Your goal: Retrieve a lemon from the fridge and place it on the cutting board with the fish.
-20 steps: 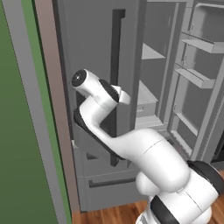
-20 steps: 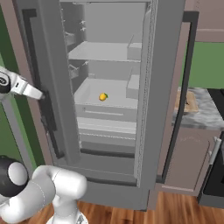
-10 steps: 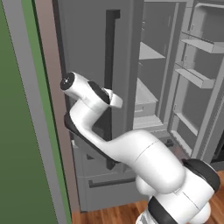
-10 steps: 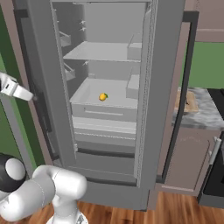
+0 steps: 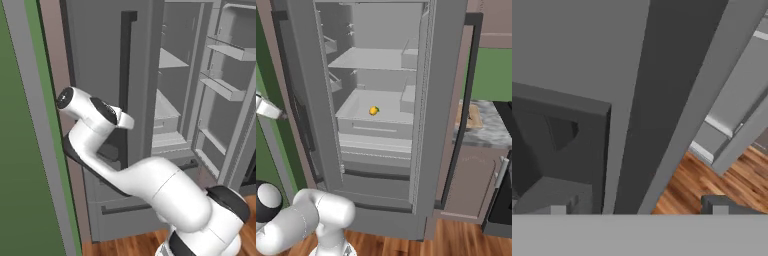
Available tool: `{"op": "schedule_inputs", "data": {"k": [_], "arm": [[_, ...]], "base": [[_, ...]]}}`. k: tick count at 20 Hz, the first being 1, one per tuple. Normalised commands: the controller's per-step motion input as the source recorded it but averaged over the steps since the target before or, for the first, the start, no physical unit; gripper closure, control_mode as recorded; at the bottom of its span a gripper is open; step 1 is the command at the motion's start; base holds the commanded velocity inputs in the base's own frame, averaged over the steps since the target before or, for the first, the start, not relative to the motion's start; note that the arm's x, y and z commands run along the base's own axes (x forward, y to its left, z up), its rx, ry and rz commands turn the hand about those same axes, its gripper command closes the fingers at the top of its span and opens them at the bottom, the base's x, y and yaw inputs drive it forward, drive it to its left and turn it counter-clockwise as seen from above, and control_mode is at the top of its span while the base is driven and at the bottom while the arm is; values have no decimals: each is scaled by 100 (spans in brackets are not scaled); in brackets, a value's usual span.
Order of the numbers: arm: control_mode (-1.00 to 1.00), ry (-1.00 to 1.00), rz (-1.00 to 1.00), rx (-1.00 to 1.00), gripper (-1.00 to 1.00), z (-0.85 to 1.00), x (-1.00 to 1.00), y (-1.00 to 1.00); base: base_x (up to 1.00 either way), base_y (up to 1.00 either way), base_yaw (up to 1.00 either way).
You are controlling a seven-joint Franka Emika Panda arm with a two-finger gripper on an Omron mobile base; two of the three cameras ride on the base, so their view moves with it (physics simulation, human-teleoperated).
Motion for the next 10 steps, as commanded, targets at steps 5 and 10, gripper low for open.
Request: {"op": "schedule_inputs", "data": {"k": [5,10], "arm": [[-100,0,0,3,-100,12,-84,-16],[-100,0,-3,8,-100,5,-76,-67]], "base": [[0,0,0],[0,0,0]]}}
